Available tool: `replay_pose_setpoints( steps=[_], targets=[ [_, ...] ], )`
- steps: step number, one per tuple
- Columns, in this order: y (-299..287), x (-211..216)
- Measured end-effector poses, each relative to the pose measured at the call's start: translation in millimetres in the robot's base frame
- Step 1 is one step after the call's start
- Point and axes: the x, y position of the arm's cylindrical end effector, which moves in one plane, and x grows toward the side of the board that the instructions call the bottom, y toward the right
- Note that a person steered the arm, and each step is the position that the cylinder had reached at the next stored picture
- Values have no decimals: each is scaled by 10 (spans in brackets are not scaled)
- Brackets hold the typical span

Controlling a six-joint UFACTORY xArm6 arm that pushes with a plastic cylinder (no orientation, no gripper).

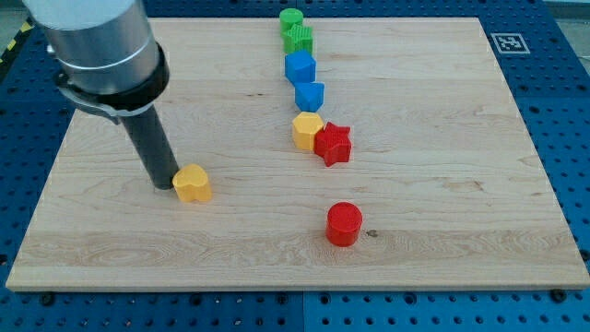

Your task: Slide the yellow heart close to the red circle

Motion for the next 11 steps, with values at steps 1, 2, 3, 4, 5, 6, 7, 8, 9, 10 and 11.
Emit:
replay_pose_setpoints(
  steps=[1,2,3,4,5,6,7,8,9,10,11],
  targets=[
    [179,0],
    [337,0],
    [164,38],
    [126,136],
    [132,146],
    [444,266],
    [740,268],
    [895,254],
    [1046,254],
    [1263,254],
    [1447,254]
  ],
)
